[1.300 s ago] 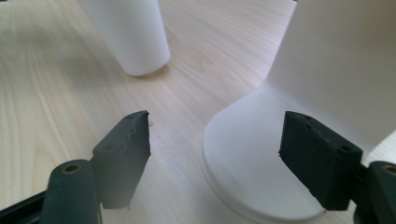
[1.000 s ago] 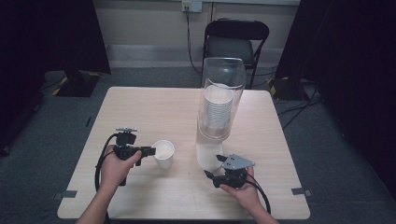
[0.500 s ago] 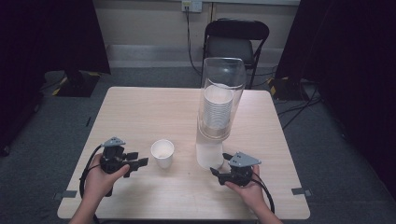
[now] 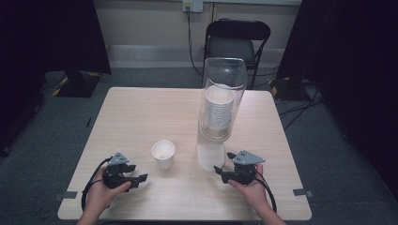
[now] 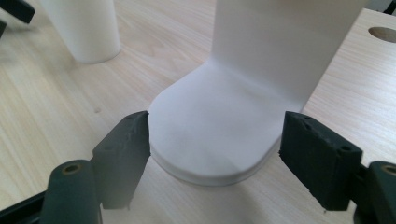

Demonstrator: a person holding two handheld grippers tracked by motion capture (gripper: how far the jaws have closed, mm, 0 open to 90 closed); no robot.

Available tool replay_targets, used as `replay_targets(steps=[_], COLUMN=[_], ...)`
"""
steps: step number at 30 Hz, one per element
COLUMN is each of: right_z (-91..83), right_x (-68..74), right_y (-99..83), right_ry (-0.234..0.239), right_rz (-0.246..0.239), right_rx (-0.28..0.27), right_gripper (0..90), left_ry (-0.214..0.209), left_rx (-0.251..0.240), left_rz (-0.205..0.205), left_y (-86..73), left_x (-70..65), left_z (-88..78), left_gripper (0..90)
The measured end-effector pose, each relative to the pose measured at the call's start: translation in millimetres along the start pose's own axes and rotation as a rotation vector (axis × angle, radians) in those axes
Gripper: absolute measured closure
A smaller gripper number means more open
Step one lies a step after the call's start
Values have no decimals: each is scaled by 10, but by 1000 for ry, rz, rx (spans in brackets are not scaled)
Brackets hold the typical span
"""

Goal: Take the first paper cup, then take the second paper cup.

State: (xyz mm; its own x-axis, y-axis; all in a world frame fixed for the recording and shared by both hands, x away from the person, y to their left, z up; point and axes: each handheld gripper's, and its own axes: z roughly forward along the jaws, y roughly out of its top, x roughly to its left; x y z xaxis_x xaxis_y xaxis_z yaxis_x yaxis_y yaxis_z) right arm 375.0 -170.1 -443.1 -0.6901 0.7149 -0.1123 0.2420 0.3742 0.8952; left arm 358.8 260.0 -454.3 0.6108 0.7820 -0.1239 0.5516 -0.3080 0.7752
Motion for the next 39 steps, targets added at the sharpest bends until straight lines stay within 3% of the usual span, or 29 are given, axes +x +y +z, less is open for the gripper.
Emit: replay_targets(steps=[2,4,13,18,39], right_z=[-3,-8,7,34,87], right_x=[-15,-50,-111,-120,-85], right_y=[1,8,173,257,730], right_ry=[-2,-14,-42,-42,-36], right_rz=[11,26,24,34,34], right_rx=[-1,-3,-33,-72,-191], right_gripper=[238,235,234,232,249], left_ry=[5,3,42,43,49], left_rx=[8,13,-39,-16,-16], left_rz=[36,38,142,186,185], left_y=[-34,-59,-141,-139,-137], left_x=[1,-6,-52,-84,-98], left_z=[32,60,126,144,152], left_gripper=[289,276,214,173,153])
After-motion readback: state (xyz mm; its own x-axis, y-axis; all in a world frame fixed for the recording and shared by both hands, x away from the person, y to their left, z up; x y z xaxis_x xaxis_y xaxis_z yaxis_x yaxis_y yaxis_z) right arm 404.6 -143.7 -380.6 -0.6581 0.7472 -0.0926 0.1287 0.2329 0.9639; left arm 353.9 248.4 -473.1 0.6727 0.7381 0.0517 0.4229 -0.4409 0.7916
